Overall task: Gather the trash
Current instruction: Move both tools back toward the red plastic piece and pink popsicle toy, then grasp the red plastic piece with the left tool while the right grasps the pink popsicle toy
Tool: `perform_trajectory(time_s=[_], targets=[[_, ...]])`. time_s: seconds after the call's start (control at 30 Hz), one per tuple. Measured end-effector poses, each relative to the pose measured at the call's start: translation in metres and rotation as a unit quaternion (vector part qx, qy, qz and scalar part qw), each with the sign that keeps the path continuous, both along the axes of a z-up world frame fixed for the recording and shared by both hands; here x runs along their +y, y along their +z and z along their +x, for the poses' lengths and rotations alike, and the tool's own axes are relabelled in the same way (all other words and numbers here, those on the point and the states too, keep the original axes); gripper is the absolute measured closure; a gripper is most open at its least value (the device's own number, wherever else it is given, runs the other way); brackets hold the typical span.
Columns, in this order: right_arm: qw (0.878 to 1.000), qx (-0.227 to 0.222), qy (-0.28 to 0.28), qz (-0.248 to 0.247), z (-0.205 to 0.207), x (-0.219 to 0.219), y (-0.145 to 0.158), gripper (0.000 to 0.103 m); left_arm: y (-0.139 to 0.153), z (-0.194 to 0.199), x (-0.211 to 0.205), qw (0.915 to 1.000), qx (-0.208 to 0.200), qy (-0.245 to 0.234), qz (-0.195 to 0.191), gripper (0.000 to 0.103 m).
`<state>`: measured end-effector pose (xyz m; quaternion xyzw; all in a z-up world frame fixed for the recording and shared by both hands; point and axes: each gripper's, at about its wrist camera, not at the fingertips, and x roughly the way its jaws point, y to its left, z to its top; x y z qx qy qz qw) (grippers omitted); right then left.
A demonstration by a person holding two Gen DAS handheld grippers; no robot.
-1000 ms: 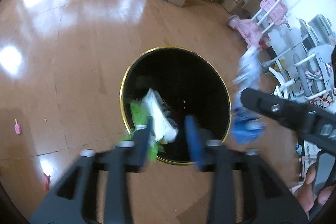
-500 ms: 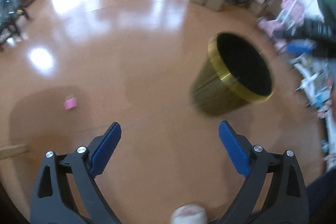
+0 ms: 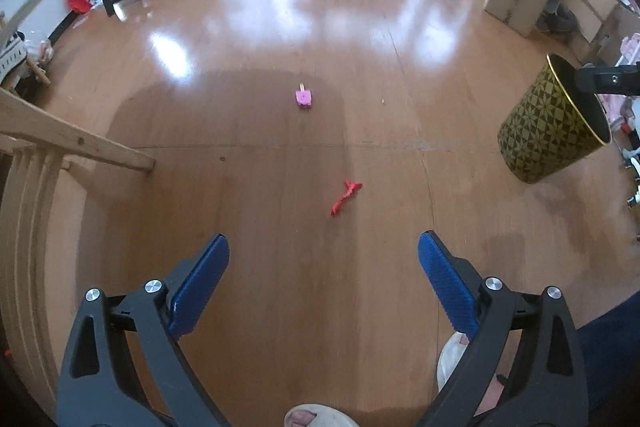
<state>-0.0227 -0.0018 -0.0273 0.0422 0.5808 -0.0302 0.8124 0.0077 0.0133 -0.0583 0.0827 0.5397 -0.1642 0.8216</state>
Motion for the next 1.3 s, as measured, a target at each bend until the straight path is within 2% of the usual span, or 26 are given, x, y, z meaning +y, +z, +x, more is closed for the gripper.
perform_trajectory(time_s=[0.07, 0.2, 0.37, 0.43, 0.57, 0.67, 0.77, 0.87, 1.0, 1.07, 1.1, 1.17, 1.23, 1.27, 1.3], targets=[[1.0, 0.002, 0.014, -0.004, 0.004, 0.016, -0.007, 0.013, -0.012, 0.001, -0.001, 0.9999, 0.016, -0.001, 0.001, 0.01], [1.0, 0.01, 0.022, 0.005, 0.017, 0.029, -0.022, 0.013, -0.038, 0.003, -0.017, 0.9997, 0.022, -0.007, 0.011, 0.01], [0.999, 0.034, 0.024, 0.009, 0.059, 0.038, -0.056, 0.013, -0.084, 0.021, -0.04, 0.9978, 0.053, -0.04, 0.004, 0.01], [0.999, 0.041, 0.023, 0.017, 0.082, 0.042, -0.074, 0.013, -0.107, 0.034, -0.049, 0.9974, 0.051, -0.051, 0.009, 0.01], [0.998, 0.058, 0.018, 0.026, 0.136, 0.049, -0.131, 0.013, -0.15, 0.056, -0.06, 0.9961, 0.055, -0.068, 0.002, 0.01], [0.997, 0.07, 0.011, 0.027, 0.177, 0.049, -0.177, 0.013, -0.185, 0.069, -0.07, 0.9956, 0.052, -0.077, 0.017, 0.011], [0.996, 0.085, 0.006, 0.019, 0.221, 0.052, -0.228, 0.013, -0.215, 0.084, -0.074, 0.9957, 0.062, -0.069, -0.002, 0.011], [0.996, 0.092, 0.007, 0.016, 0.26, 0.059, -0.267, 0.013, -0.242, 0.097, -0.077, 0.9963, 0.057, -0.065, 0.0, 0.011], [0.994, 0.105, 0.007, 0.008, 0.3, 0.071, -0.303, 0.013, -0.268, 0.109, -0.074, 0.9973, 0.06, -0.043, -0.002, 0.014], [0.994, 0.109, 0.018, -0.006, 0.316, 0.082, -0.32, 0.013, -0.279, 0.114, -0.073, 0.9968, 0.071, -0.035, -0.008, 0.019], [0.993, 0.113, 0.024, -0.012, 0.322, 0.086, -0.325, 0.013, -0.282, 0.115, -0.073, 0.9968, 0.072, -0.035, -0.008, 0.025], [0.992, 0.119, 0.032, -0.022, 0.334, 0.095, -0.338, 0.014, -0.285, 0.115, -0.075, 0.9974, 0.062, -0.037, 0.001, 0.033], [0.992, 0.117, 0.035, -0.026, 0.343, 0.1, -0.345, 0.015, -0.285, 0.113, -0.077, 0.998, 0.047, -0.04, 0.01, 0.048], [0.991, 0.121, 0.039, -0.03, 0.346, 0.102, -0.349, 0.018, -0.284, 0.112, -0.079, 0.9981, 0.043, -0.043, 0.013, 0.051], [0.989, 0.134, 0.045, -0.034, 0.347, 0.106, -0.357, 0.029, -0.284, 0.111, -0.08, 0.9981, 0.04, -0.045, 0.015, 0.062]])
